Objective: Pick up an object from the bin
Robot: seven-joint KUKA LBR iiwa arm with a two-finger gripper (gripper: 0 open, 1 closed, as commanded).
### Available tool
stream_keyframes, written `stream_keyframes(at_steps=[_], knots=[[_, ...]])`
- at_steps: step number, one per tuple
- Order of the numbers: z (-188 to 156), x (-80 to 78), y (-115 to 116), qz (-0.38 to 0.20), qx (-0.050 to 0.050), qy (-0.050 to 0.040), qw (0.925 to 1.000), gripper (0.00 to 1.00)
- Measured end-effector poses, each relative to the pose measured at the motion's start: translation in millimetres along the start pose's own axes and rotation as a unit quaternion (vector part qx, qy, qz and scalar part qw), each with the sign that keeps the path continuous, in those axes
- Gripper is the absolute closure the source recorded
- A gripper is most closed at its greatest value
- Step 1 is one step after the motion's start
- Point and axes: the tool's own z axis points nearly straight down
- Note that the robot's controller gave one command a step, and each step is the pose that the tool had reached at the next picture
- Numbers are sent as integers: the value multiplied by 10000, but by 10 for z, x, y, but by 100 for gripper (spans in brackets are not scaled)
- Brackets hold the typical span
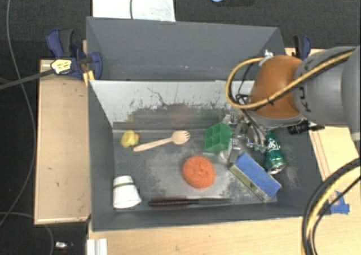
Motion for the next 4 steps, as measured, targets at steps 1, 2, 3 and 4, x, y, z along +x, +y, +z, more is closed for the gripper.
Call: stream_keyframes(at_steps=[1, 2, 3, 4], knots=[[-4, -38, -47, 300, -16, -35, 9995, 100], [-4, -44, -76, 314, -10, -38, 9995, 100], [-4, -44, -75, 304, -10, -38, 9995, 100], [-4, -44, -75, 296, -9, -38, 9996, 100]])
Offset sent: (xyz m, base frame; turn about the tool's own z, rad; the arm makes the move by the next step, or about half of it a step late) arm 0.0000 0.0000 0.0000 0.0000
